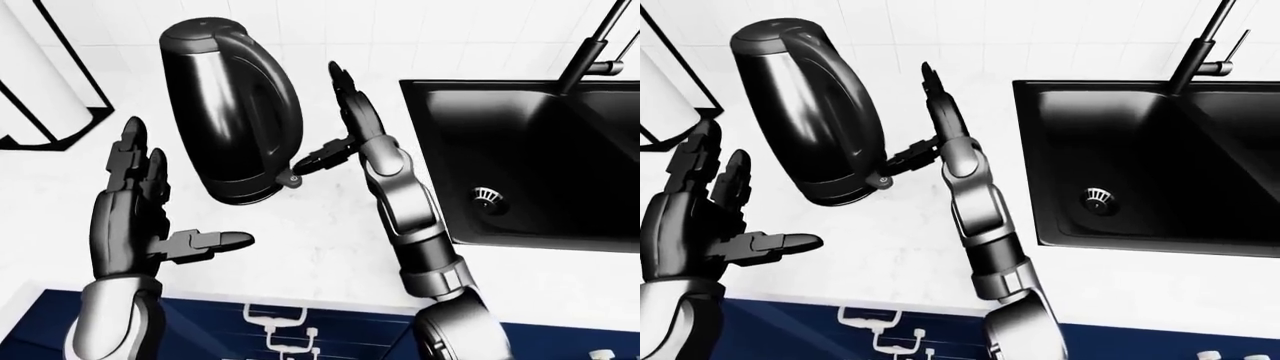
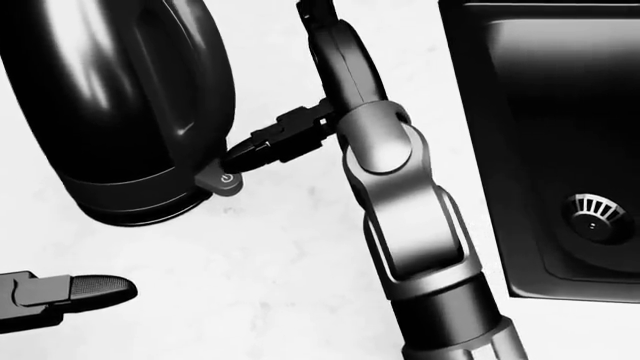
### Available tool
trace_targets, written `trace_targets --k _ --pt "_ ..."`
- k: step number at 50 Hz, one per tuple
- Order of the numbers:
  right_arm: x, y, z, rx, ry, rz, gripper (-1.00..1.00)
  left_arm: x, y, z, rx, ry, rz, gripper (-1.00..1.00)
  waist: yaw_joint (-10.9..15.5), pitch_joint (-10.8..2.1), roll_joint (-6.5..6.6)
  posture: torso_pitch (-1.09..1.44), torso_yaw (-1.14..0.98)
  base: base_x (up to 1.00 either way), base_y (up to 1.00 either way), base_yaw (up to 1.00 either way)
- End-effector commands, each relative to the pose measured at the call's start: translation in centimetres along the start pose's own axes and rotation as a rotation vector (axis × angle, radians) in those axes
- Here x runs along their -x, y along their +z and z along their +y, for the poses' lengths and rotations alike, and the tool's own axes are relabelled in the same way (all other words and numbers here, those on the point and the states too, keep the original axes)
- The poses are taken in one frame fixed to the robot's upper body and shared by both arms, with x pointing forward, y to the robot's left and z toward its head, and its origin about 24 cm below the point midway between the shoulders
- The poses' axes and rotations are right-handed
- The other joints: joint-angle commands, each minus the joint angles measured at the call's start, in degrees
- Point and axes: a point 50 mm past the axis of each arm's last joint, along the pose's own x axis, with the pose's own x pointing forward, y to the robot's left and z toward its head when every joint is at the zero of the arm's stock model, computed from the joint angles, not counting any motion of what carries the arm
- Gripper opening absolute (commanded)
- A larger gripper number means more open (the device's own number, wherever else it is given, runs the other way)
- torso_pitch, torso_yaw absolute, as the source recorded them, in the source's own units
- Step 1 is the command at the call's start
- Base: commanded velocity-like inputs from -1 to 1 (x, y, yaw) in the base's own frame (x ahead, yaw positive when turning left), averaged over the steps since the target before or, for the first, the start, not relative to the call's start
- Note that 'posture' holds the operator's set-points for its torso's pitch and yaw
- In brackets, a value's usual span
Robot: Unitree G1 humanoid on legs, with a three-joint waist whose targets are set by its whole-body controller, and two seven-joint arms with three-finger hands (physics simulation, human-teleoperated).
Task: Press down the lever to turn on the electric kettle.
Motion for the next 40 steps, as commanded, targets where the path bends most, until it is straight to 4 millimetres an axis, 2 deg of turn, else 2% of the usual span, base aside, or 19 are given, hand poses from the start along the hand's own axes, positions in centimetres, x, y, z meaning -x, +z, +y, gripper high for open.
trace_targets --k 1,13,18,40 --pt "0.1 2.8 -0.3 0.008 -0.016 -0.109 1.0 0.1 1.2 0.0 -0.009 0.002 -0.077 1.0 0.1 -1.23 0.29 0.0 0.0 0.0 0.0 0.0" --pt "0.2 2.6 0.1 0.008 -0.005 -0.098 1.0 0.2 1.2 0.0 -0.008 0.003 -0.077 1.0 0.1 -1.22 0.25 0.0 0.0 0.0 0.0 0.0" --pt "-0.2 1.4 0.5 0.018 0.002 -0.063 1.0 0.2 1.2 0.1 -0.006 0.003 -0.077 1.0 0.0 -1.22 0.33 0.0 0.0 0.0 0.0 0.0" --pt "-0.9 0.3 1.2 0.093 0.003 0.018 1.0 0.2 1.3 0.1 0.001 0.002 -0.079 1.0 0.0 -1.2 0.51 0.0 0.0 0.0 0.0 0.0"
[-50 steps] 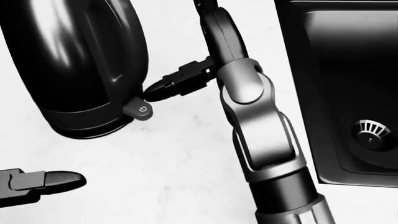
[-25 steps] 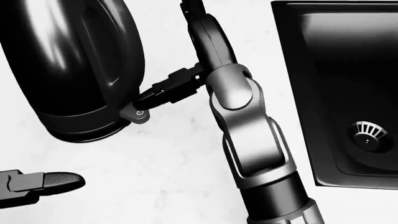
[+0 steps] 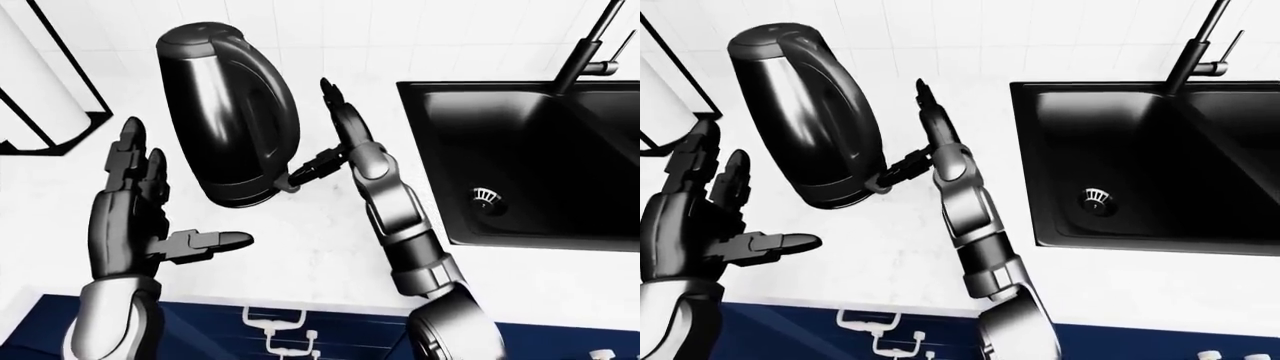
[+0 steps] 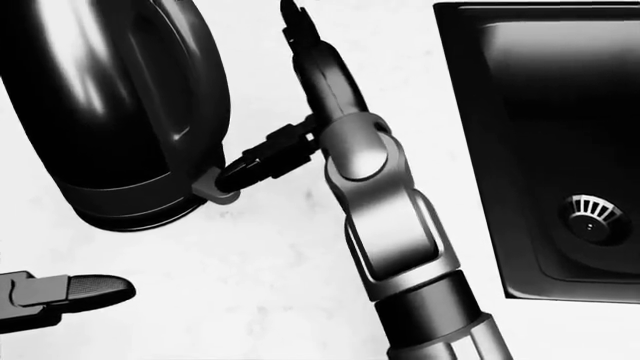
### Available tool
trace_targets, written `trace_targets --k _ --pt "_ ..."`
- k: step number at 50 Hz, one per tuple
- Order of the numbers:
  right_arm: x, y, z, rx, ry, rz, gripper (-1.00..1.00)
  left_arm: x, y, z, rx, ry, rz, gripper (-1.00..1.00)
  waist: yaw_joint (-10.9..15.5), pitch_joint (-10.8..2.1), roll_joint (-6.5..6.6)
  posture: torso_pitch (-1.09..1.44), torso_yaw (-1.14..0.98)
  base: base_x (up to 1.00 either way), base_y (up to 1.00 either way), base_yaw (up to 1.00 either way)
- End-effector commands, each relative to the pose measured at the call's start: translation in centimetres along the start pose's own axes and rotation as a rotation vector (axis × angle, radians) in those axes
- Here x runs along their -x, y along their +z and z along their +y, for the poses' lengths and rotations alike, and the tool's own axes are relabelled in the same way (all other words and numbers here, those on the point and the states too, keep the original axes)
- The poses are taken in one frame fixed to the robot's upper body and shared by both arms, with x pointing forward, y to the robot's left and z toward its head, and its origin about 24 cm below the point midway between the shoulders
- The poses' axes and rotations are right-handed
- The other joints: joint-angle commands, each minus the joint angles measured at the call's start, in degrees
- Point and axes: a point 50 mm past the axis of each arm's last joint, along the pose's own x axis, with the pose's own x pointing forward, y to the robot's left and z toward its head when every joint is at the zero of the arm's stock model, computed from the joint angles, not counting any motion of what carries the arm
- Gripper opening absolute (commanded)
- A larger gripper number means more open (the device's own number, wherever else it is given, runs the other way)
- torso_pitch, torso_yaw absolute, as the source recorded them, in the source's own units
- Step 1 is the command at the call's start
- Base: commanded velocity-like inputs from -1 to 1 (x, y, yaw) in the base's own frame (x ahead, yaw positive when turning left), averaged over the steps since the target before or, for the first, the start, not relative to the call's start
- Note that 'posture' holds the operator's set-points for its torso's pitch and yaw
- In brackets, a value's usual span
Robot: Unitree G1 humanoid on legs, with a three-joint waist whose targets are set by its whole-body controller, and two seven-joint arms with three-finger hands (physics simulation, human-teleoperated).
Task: Press down the lever to turn on the electric kettle.
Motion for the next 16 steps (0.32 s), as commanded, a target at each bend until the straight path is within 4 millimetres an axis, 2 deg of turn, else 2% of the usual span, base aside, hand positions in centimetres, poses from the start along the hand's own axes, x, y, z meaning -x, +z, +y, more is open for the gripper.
trace_targets --k 1,6,16 --pt "-0.1 1.6 -0.3 0.043 -0.025 -0.05 1.0 0.2 1.3 0.0 -0.007 0.001 -0.08 1.0 0.1 -1.09 0.22 0.0 0.0 0.0 0.0 0.0" --pt "-0.2 0.5 0.1 0.108 -0.017 0.006 1.0 0.2 1.3 0.0 -0.007 0.001 -0.079 1.0 0.1 -1.13 0.35 0.0 0.0 0.0 0.0 0.0" --pt "-0.2 0.1 0.4 0.122 -0.011 0.029 1.0 0.2 1.3 0.0 -0.007 0.001 -0.079 1.0 0.1 -1.38 0.59 0.0 0.0 0.0 0.0 0.0"
